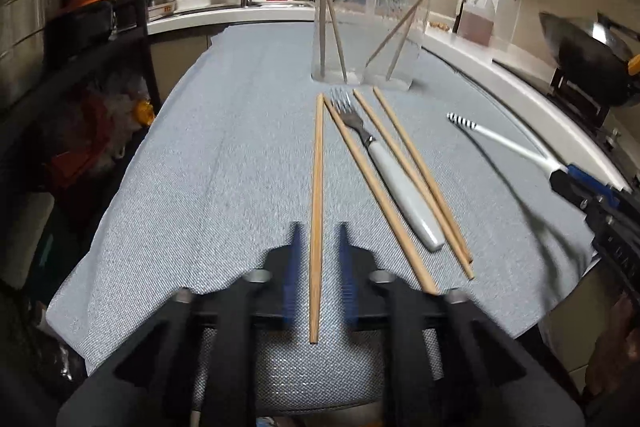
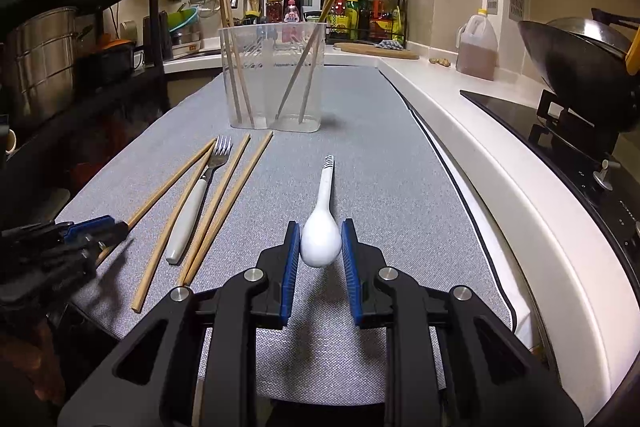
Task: Organize utensils
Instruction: 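Lift the chopstick and white spoon and carry both over the clear container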
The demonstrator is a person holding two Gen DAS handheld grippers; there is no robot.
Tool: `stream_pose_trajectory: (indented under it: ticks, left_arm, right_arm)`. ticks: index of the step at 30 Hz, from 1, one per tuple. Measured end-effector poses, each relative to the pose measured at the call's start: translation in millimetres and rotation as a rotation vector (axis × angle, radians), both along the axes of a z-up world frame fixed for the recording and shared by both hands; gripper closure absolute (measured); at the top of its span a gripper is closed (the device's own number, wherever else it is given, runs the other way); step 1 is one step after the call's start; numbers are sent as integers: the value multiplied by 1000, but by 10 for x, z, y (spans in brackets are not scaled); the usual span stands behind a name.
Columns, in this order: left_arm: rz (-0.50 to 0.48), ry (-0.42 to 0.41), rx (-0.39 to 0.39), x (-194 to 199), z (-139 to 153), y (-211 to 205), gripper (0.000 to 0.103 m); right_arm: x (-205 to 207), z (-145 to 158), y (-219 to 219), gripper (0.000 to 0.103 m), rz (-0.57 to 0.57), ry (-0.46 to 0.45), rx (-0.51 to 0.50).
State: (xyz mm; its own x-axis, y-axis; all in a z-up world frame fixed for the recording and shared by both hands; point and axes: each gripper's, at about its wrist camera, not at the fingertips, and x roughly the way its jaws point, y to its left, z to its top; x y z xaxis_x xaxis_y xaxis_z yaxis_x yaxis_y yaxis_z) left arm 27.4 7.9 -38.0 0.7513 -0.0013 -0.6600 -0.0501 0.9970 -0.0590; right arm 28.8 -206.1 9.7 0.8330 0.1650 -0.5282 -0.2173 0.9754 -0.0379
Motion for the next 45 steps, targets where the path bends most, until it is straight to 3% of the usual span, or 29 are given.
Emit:
stream_pose_trajectory:
  ticks: [3,5,11,24,30,41,45]
  left_arm:
    - [-9,-1,24,-2,1,-47,72]
    - [-18,-3,45,-4,4,-81,96]
    - [-16,-32,44,-40,69,-81,97]
    - [-8,-234,82,-199,593,-67,97]
    - [-22,-294,87,-149,820,-52,97]
    - [-22,-371,71,12,1165,79,97]
    - [-23,-388,66,53,1253,101,97]
  right_arm:
    - [0,-7,-13,81,1,0,4]
    - [-1,-8,-14,81,0,-1,5]
    - [-18,24,-22,82,-2,-12,9]
    - [-66,443,-51,82,7,-115,-11]
    - [58,580,-71,82,12,-156,-32]
    - [313,977,-56,83,56,-197,25]
    - [473,1081,-48,96,81,-143,75]
